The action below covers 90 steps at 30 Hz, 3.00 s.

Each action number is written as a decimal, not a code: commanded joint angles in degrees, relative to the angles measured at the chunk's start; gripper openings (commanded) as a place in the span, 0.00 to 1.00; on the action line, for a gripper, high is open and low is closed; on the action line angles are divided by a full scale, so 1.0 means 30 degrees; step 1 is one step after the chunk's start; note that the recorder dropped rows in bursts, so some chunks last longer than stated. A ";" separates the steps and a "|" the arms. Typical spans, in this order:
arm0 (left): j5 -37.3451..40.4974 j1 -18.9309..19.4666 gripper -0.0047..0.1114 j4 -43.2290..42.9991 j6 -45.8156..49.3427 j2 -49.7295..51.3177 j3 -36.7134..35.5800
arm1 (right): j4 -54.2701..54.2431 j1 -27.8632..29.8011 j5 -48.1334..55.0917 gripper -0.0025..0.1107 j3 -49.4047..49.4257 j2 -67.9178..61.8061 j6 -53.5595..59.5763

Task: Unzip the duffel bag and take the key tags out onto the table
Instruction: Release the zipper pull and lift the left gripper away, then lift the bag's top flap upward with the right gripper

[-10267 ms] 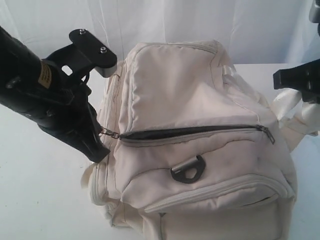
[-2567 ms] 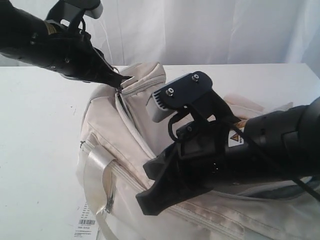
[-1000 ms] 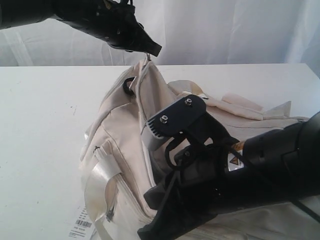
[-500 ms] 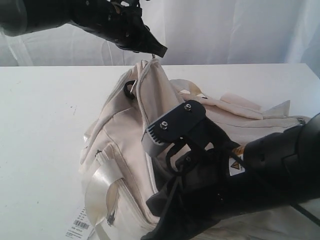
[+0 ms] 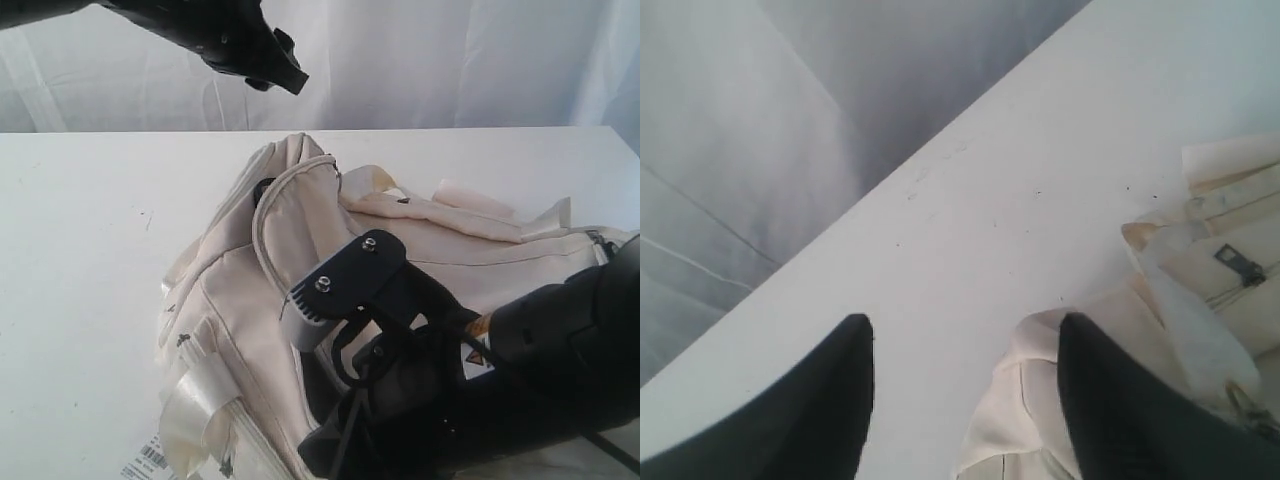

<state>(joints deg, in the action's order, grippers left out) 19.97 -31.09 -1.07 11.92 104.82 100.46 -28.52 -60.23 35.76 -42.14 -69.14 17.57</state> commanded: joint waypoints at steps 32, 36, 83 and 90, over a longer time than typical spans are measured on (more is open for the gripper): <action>0.8362 0.0429 0.04 0.1105 -0.0031 -1.2085 -1.0891 | 0.6418 -0.0107 -0.0321 0.53 -0.2384 0.3413 -0.2006; 0.8660 0.0395 0.04 0.2412 0.0192 -1.4158 -1.2662 | 1.2742 -0.0107 0.0142 0.53 -0.2625 0.3297 -0.6401; 0.7002 0.0395 0.04 0.4644 0.1206 -1.7633 -1.6226 | 3.0187 0.7219 0.0781 0.02 -0.9540 -0.7035 -1.3930; 0.7041 0.0395 0.04 0.4644 0.1544 -1.7633 -1.6226 | 3.0485 0.9263 -0.0219 0.02 -1.1604 -1.0540 -1.3930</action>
<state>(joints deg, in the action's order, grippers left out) 40.13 -30.02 12.12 15.98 52.34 52.01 61.60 -34.77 36.38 -74.82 -97.68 -24.05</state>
